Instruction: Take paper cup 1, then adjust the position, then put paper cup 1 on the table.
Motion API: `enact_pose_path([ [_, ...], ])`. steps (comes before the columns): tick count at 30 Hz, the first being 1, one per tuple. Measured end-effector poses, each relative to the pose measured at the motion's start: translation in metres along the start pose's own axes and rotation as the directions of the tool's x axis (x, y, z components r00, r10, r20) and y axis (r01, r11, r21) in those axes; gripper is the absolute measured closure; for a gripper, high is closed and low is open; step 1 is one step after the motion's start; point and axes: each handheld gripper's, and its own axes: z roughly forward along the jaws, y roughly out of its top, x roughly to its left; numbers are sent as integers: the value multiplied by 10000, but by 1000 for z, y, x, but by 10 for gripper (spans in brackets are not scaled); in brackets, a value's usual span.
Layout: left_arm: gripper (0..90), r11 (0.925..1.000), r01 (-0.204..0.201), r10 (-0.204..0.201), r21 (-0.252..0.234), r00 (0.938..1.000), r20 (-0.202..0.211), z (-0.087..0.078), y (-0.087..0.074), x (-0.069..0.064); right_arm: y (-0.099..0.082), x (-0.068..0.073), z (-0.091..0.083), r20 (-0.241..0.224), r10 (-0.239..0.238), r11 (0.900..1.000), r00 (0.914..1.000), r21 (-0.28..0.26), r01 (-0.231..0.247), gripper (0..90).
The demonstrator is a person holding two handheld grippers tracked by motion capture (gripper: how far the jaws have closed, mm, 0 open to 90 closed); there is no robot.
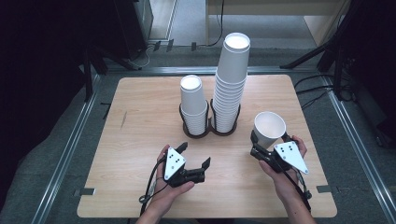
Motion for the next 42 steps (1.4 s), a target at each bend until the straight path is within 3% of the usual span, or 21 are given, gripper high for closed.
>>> enact_pose_path([
  [17, 81, 10000, 19, -19, 91, 10000, -29, -1, -1, 2, -15, -23, 12, 372, -298, 9991, 9989, 328, 286, 132],
  [23, 80, 9999, 62, -62, 132, 10000, -16, 1, -2, 2, -21, -28, 15, 272, -438, 9983, 9987, 407, 426, 132],
  [30, 81, 9998, 51, -51, 203, 10000, 21, 2, -3, 2, -28, -37, 20, 428, -137, 9982, 9990, 590, 112, 132],
  [42, 81, 9997, 33, -33, 228, 10000, 10, 1, -4, 2, -33, -45, 24, 708, -171, 9972, 9973, 744, 118, 131],
])
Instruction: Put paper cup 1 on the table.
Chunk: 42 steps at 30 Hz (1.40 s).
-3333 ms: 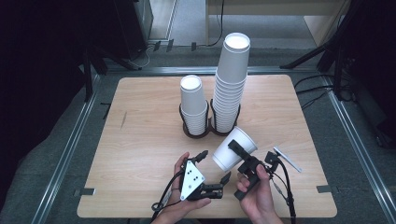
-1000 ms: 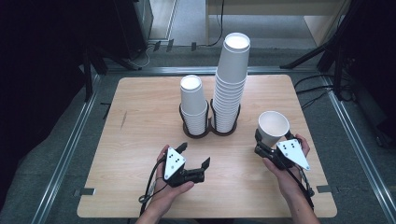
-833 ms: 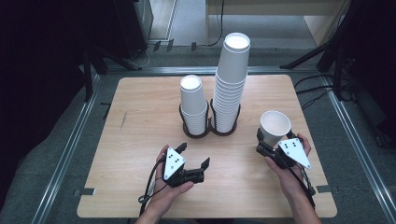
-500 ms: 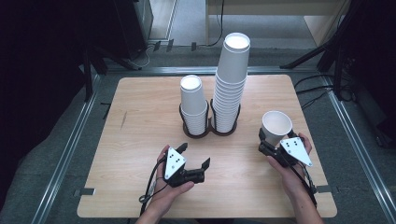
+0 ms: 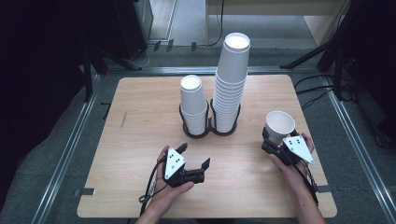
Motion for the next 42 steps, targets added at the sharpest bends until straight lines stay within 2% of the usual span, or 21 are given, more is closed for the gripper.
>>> enact_pose_path([
  [6, 81, 10000, 23, -23, -10, 10000, -18, 0, 0, 0, -2, -5, 3, 112, 105, 9999, 9999, -29, -104, 132],
  [13, 81, 10000, 7, -7, 7, 10000, -27, 0, -1, 0, -9, -12, 8, 398, 19, 10000, 9992, 88, -22, 132],
  [25, 81, 10000, -8, 8, 38, 10000, -22, 1, -1, 0, -11, -11, 10, 414, -61, 9997, 9991, 251, 51, 130],
  [29, 81, 10000, -2, 2, 6, 10000, -8, 1, 0, -1, -13, -12, 12, 679, -162, 9989, 9976, 451, 131, 126],
  [35, 81, 10000, 3, -3, 24, 10000, -6, 1, -1, -1, -13, -11, 11, 332, -177, 9990, 9993, 425, 162, 130],
  [39, 81, 10000, 0, 0, 12, 10000, 3, 1, 0, 0, -14, -8, 11, 232, -308, 9980, 9993, 566, 294, 131],
  [42, 81, 10000, 1, -1, -13, 10000, 0, 1, 0, -1, -15, -8, 12, 169, -231, 9969, 9996, 755, 218, 131],
])
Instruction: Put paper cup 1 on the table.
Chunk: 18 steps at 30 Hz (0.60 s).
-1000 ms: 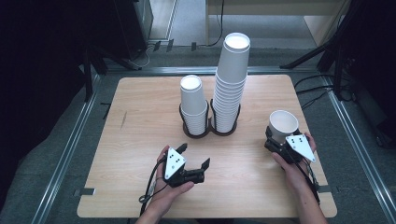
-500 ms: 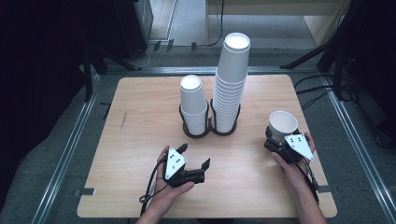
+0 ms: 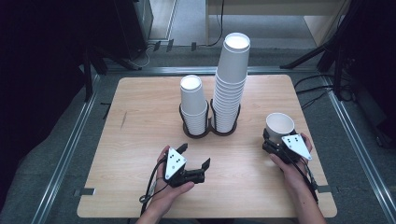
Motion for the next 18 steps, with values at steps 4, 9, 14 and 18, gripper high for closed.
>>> enact_pose_path([
  [4, 81, 10000, -11, 11, 38, 10000, 11, 0, 0, -1, 0, -1, 0, 37, 55, 10000, 10000, 33, -55, 131],
  [9, 81, 10000, -26, 26, 42, 10000, 23, 1, 0, -1, 0, -2, 0, 84, 219, 9997, 9997, 105, -220, 129],
  [14, 81, 10000, -18, 18, 44, 10000, 27, 0, 0, -1, -1, -2, 1, 146, 364, 9988, 9992, 324, -369, 126],
  [18, 81, 10000, -10, 10, 40, 10000, 26, 0, 0, -1, -1, -2, 1, 191, 470, 9980, 9987, 411, -478, 122],
])
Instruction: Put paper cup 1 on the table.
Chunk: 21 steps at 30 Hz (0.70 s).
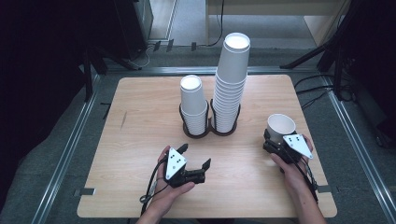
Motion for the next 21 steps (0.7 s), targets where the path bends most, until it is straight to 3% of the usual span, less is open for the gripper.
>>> enact_pose_path([
  [11, 81, 10000, -18, 18, -3, 10000, 10, 0, 0, 0, 1, -3, -1, -114, 352, 9989, 9993, 304, -349, 112],
  [21, 81, 10000, 3, -3, -4, 10000, 16, 0, 0, 0, 2, -2, -2, -170, 375, 9986, 9992, 374, -368, 106],
])
